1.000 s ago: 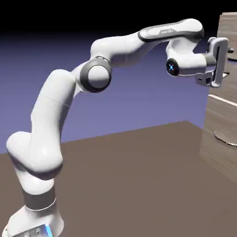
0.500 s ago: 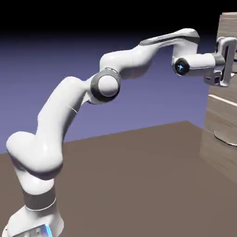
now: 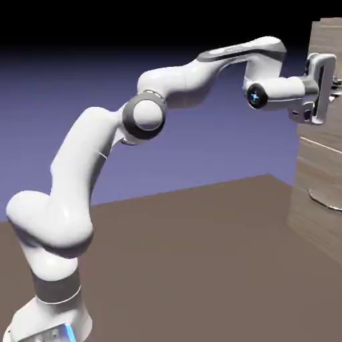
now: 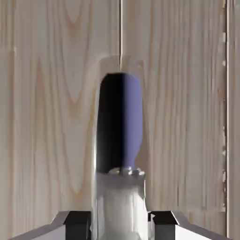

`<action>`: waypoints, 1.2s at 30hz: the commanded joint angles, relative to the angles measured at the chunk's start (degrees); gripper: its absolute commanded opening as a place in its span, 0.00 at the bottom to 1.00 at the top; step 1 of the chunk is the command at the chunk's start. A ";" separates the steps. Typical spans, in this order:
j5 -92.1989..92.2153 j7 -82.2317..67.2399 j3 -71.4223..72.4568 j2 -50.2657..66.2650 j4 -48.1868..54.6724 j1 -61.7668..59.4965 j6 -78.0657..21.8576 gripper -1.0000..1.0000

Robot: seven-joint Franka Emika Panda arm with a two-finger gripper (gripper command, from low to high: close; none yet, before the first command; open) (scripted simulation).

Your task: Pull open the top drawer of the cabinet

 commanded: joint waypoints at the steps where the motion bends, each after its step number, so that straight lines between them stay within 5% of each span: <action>1: 2.53 -2.49 -1.45 1.15 -1.95 1.49 -0.52 0.00; 22: 32.05 -42.76 -36.98 24.50 -34.82 43.12 -6.07 0.00; 36: 33.56 -45.10 -65.32 25.09 -42.55 72.13 -7.25 0.00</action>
